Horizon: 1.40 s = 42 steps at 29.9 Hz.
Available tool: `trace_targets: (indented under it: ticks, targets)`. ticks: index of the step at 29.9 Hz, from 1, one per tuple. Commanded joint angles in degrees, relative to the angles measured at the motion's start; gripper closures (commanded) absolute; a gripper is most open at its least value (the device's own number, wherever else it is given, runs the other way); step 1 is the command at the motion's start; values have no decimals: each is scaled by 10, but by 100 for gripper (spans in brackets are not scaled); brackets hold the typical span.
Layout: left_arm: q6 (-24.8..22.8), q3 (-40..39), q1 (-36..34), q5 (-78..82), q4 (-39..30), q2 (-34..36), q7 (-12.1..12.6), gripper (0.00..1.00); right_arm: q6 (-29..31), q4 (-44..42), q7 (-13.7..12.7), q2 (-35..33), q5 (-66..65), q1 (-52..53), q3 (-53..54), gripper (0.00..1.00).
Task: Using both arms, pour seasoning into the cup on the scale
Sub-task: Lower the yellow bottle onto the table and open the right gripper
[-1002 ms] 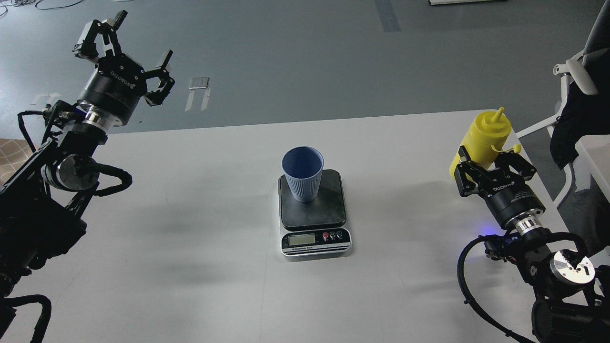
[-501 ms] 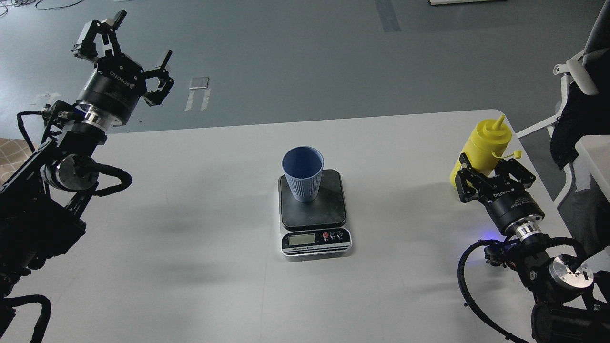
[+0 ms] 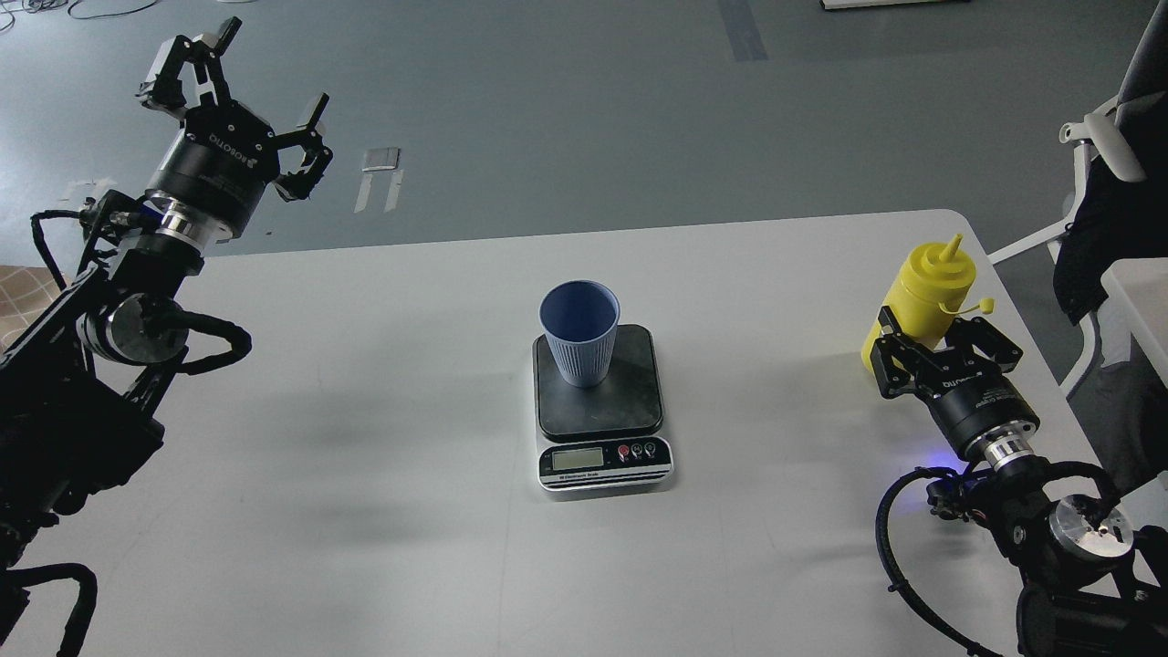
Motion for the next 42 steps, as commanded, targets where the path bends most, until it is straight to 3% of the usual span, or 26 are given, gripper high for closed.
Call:
trace_targets:
  ticks: [1, 4, 7, 9, 11, 13, 14, 18, 20, 22, 26, 42]
  targets:
    - [0, 0, 1, 0, 0, 0, 1, 2, 1, 1, 0, 0, 0, -3, -1, 100]
    - [0, 0, 0, 0, 0, 0, 1, 2, 1, 2, 1, 0, -4, -5, -1, 100]
    - [0, 0, 1, 0, 0, -1, 1, 2, 1, 2, 1, 0, -5, -9, -1, 92]
    - [0, -1, 1, 0, 0, -1, 1, 2, 1, 2, 1, 0, -7, -10, -1, 71]
    - [0, -1, 1, 0, 0, -1, 1, 2, 1, 2, 2, 0, -8, -10, -1, 59]
    - [0, -1, 1, 0, 0, -1, 1, 2, 1, 4, 2, 0, -8, -12, 0, 52]
    - [0, 0, 1, 0, 0, -1, 1, 2, 1, 2, 2, 0, -8, -13, 0, 45]
    - [0, -1, 1, 0, 0, -1, 1, 2, 0, 5, 3, 0, -7, -14, 0, 33]
    - [0, 0, 1, 0, 0, -1, 1, 2, 0, 5, 2, 0, -6, -13, 0, 17]
    - [0, -1, 1, 0, 0, -1, 0, 2, 0, 7, 2, 0, -6, -14, 0, 7]
    - [0, -1, 1, 0, 0, -1, 0, 2, 1, 13, 2, 0, -2, -20, -1, 2]
    - [0, -1, 1, 0, 0, 0, -1, 2, 2, 132, 2, 0, 1, -126, -2, 2]
